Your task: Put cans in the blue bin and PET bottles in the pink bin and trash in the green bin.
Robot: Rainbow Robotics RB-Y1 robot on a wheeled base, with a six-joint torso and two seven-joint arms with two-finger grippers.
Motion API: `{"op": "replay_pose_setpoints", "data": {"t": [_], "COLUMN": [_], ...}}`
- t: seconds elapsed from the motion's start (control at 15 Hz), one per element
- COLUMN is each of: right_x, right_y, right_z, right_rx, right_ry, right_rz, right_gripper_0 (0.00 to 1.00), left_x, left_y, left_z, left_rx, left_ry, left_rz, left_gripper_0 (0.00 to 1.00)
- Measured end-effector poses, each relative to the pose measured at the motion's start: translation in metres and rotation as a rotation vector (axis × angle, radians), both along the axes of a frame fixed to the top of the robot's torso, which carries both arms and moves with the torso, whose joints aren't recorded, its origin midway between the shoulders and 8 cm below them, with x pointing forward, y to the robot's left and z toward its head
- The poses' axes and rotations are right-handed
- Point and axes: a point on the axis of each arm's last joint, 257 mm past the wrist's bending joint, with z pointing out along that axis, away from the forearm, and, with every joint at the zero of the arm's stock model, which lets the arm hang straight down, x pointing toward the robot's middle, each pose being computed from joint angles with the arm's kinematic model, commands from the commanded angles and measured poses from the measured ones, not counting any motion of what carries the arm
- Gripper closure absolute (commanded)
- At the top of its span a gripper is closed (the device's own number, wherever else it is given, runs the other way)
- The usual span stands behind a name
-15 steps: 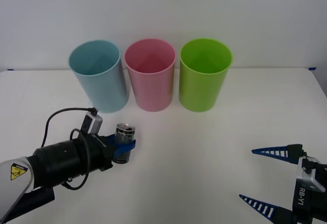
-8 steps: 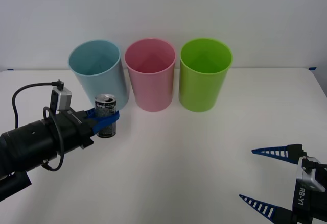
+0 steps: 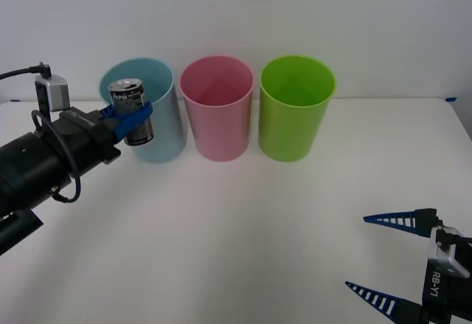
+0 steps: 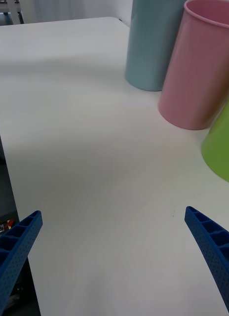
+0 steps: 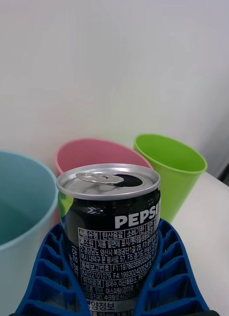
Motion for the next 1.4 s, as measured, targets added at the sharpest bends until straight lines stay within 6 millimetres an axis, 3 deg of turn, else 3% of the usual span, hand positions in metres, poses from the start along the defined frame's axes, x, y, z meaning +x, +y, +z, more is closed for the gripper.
{"op": "replay_pose_setpoints", "data": {"t": [0.2, 0.53, 0.93, 1.4], "right_x": [0.0, 0.0, 0.0, 0.0], "right_y": [0.0, 0.0, 0.0, 0.0], "right_z": [0.0, 0.0, 0.0, 0.0], "right_rx": [0.0, 0.0, 0.0, 0.0], "right_ry": [0.0, 0.0, 0.0, 0.0], "right_rz": [0.0, 0.0, 0.0, 0.0], "right_gripper_0": [0.0, 0.0, 0.0, 0.0], "left_x": [0.025, 0.069, 0.121, 0.159], "left_y": [0.01, 0.031, 0.04, 0.054], "left_z": [0.034, 0.057, 0.042, 0.027], "left_rx": [-0.091, -0.094, 0.0, 0.057], "left_ry": [-0.05, -0.082, -0.06, -0.022], "left_rz": [0.091, 0.167, 0.216, 0.265], "left_gripper_0": [1.0, 1.0, 1.0, 1.0]}}
